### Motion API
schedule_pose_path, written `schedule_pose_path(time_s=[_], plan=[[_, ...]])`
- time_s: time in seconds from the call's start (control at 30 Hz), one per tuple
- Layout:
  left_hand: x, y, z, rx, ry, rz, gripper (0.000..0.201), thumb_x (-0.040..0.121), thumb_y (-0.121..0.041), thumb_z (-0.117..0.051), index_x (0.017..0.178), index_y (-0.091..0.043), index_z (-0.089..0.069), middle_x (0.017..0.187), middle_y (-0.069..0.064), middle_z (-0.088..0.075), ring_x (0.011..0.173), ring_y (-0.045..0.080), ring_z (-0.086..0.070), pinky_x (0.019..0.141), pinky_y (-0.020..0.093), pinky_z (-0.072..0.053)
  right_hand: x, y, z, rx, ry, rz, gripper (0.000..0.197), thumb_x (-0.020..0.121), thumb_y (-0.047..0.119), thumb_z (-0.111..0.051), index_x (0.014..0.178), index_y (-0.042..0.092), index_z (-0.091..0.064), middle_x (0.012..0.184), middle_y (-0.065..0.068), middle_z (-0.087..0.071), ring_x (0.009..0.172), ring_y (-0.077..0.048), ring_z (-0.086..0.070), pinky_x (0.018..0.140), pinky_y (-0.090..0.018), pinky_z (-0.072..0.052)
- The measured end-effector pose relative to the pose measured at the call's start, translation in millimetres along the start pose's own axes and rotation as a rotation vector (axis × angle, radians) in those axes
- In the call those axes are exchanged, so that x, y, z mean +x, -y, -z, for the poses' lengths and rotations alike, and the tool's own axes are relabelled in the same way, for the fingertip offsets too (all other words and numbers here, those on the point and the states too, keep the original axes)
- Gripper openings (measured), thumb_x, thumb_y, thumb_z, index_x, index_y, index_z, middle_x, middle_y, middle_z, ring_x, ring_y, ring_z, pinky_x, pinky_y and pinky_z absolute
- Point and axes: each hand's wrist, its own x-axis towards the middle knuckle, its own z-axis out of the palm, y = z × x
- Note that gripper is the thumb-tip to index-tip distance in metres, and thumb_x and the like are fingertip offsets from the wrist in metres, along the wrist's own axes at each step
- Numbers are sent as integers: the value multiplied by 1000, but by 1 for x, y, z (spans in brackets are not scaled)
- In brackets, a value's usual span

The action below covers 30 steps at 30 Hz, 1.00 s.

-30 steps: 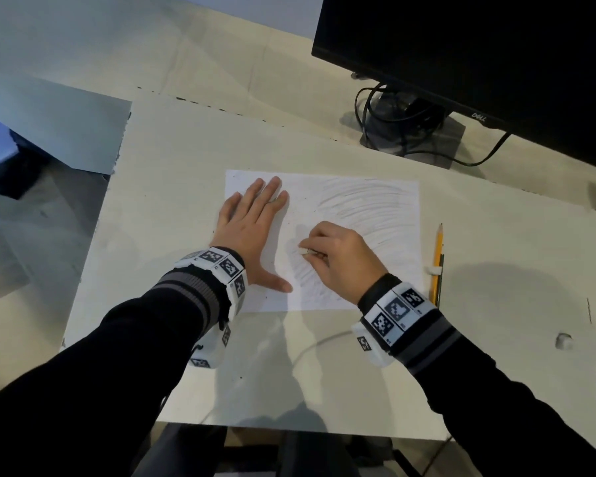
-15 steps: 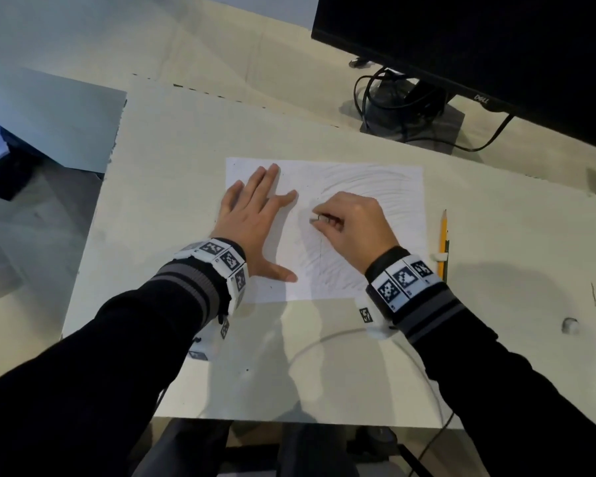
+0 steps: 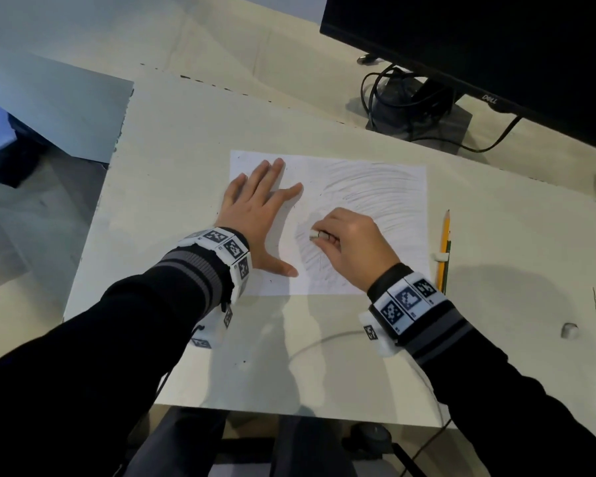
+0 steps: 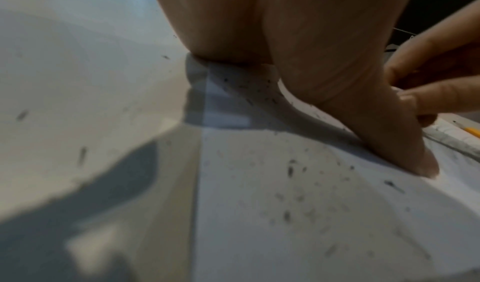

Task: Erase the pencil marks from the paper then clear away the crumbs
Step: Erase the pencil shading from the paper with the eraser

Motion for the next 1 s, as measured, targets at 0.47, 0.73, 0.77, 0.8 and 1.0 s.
schedule_pose_path(time_s=[0.47, 0.73, 0.77, 0.8, 1.0], plan=[[-8, -5, 2, 88, -43, -38, 134, 55, -87, -65, 157, -25, -4, 161, 11, 25, 149, 29, 22, 121, 48, 8, 25, -6, 16, -78, -13, 59, 9, 85, 8, -72, 94, 5, -74, 88, -5, -61, 74, -19, -59, 69, -33, -53], [-20, -7, -8, -95, -61, -73, 112, 70, -69, -71, 156, -23, -15, 165, -1, 5, 151, 17, 9, 122, 37, 2, 1, 1, 3, -73, 29, 79, 11, 85, 2, -71, 96, 2, -72, 89, -8, -61, 69, -21, -58, 64, -35, -53], [-21, -7, -9, -97, -52, -76, 111, 73, -70, -68, 157, -24, -11, 165, -2, 9, 151, 15, 13, 122, 36, 6, 4, 1, 4, -70, 38, 88, 11, 86, 4, -71, 97, 2, -73, 89, -8, -62, 69, -21, -58, 65, -36, -54], [-20, -6, -10, -98, -53, -82, 109, 76, -70, -65, 157, -24, -8, 165, -3, 12, 150, 15, 15, 121, 35, 9, 10, -2, 6, -68, 28, 81, 11, 86, 5, -71, 97, 3, -73, 89, -8, -62, 70, -21, -59, 66, -36, -54], [-20, 0, -16, -151, -88, -111, 96, 84, -65, -59, 157, -25, -12, 165, -5, 10, 150, 12, 15, 119, 30, 13, 1, 3, 0, -63, 34, 100, 12, 85, 3, -71, 97, 1, -73, 90, -8, -62, 73, -21, -61, 70, -34, -54]])
